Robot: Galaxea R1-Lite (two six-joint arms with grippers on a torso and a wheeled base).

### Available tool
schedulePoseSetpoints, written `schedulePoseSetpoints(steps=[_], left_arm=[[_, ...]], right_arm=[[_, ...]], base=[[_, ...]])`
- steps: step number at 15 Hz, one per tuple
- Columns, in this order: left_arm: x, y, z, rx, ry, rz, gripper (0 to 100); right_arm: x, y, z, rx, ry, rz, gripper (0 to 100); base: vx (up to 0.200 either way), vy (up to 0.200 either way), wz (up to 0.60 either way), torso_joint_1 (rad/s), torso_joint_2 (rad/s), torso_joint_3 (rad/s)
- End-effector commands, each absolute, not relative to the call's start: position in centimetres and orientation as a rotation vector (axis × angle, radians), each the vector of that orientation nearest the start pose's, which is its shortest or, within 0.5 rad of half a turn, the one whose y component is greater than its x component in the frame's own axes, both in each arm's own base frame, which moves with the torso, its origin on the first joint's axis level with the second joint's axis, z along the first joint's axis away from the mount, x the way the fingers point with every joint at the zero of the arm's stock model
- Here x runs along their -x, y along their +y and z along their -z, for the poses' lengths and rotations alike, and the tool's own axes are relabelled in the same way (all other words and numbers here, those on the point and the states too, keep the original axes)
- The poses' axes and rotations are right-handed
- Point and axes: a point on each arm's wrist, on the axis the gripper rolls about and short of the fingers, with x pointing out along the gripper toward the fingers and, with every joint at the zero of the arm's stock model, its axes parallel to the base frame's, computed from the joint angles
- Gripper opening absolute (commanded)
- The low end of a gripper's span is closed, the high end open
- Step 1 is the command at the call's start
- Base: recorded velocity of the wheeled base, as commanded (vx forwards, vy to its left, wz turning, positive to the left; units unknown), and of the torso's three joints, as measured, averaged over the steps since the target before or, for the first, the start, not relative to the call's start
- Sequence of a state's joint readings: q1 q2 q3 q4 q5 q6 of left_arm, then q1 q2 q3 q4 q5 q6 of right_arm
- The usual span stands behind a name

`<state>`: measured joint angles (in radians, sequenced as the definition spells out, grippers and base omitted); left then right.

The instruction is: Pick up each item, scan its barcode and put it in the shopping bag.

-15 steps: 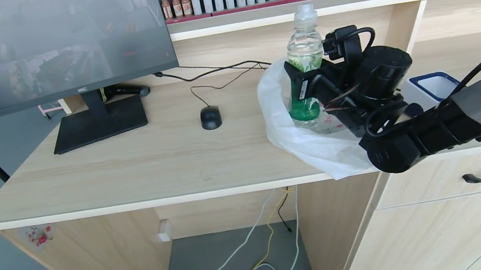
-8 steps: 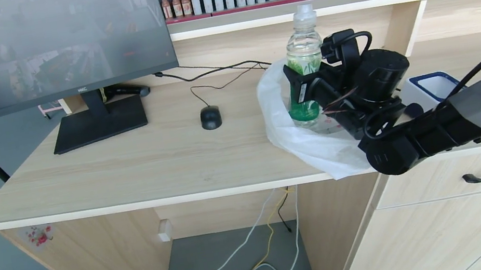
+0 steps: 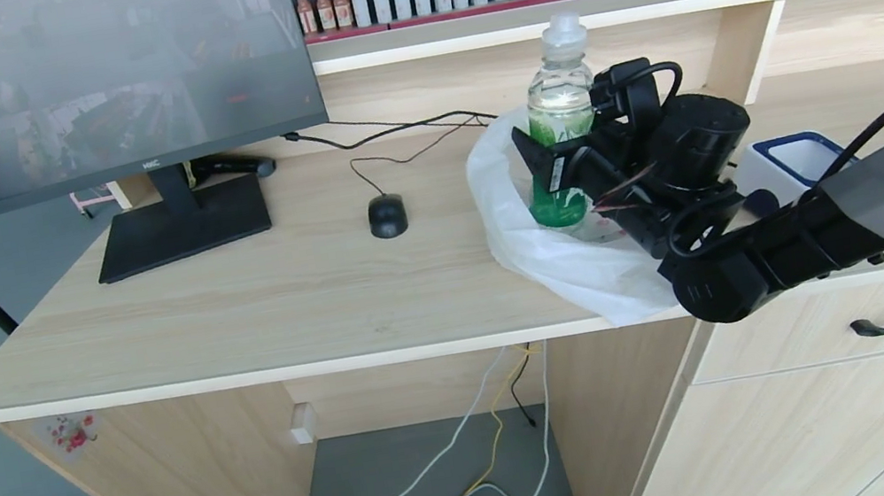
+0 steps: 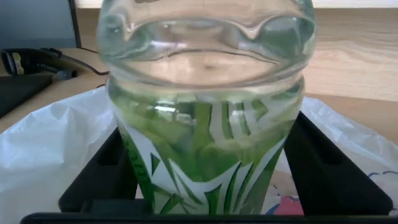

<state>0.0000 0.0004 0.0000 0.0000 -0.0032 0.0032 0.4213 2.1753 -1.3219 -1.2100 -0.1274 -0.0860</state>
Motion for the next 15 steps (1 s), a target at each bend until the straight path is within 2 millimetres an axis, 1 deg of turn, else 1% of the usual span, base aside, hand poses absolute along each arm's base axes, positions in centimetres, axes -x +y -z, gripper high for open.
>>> schedulePoseSetpoints(steps=[1, 9, 15], left_arm=[[2.3, 0.0, -7.5, -0.003, 0.000, 0.003, 100], [2.3, 0.0, -7.5, -0.003, 0.000, 0.003, 100], [2.3, 0.0, -7.5, -0.003, 0.000, 0.003, 100]], right_arm=[[-40.1, 17.7, -20.2, -0.015, -0.365, -0.276, 100], [-39.4, 17.4, -21.1, -0.020, -0.381, -0.278, 100], [-37.1, 16.5, -22.3, -0.013, -0.375, -0.302, 100]], base=[[0.000, 0.000, 0.00, 0.000, 0.00, 0.000], [0.000, 0.000, 0.00, 0.000, 0.00, 0.000], [0.000, 0.000, 0.00, 0.000, 0.00, 0.000]])
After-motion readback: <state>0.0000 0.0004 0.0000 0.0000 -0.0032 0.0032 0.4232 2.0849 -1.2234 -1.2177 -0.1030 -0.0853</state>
